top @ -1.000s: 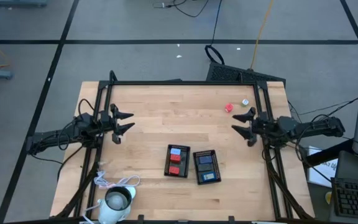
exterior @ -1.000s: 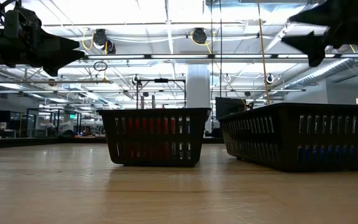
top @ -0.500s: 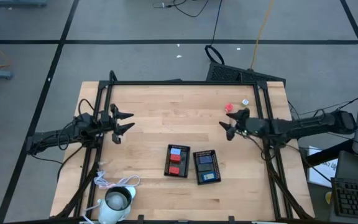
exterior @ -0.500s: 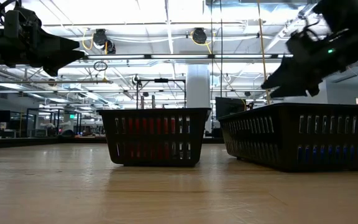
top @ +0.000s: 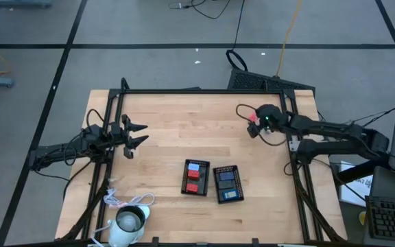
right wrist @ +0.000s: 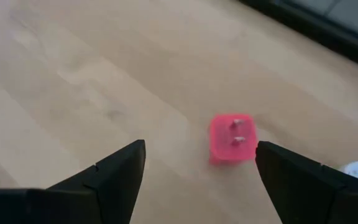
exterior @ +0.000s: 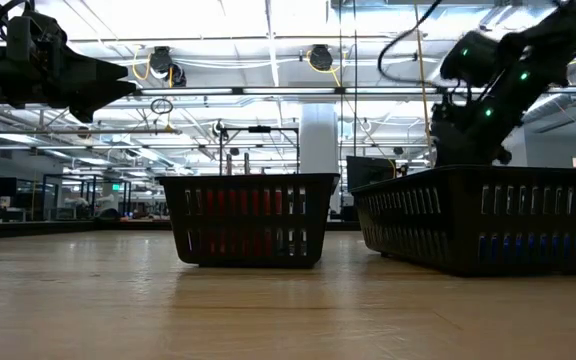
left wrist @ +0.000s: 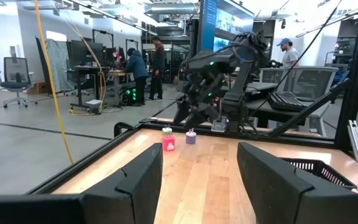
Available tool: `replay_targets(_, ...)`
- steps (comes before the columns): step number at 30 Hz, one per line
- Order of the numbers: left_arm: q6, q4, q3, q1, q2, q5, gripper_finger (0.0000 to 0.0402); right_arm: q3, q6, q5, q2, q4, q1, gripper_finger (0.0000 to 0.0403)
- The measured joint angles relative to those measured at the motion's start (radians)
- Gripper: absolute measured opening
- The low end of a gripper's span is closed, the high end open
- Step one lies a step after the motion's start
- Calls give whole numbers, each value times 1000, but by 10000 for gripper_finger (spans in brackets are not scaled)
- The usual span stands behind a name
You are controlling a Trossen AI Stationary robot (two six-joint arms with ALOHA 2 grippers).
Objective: Pick & Place Office items
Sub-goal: Put the pink charger adapter into the left black basket
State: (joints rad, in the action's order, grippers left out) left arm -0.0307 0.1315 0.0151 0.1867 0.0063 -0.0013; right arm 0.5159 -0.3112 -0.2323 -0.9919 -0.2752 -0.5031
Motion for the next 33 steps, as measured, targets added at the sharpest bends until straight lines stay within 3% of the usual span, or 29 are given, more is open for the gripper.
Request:
replay_targets(16, 0, 0, 0, 0, 0, 0, 209, -1, 77, 2, -286, 161, -132, 268)
replay_targets(21, 0, 0, 1, 0, 0, 0, 209, -1, 78, 7, -301, 186, -139, 234)
replay_targets(28, 0, 0, 1, 0, 0, 0, 209, -1, 92, 80, -287, 212, -139, 155)
replay_targets(33, 0, 0, 1, 0, 0, 0, 209, -1, 92, 80, -287, 212, -137, 149)
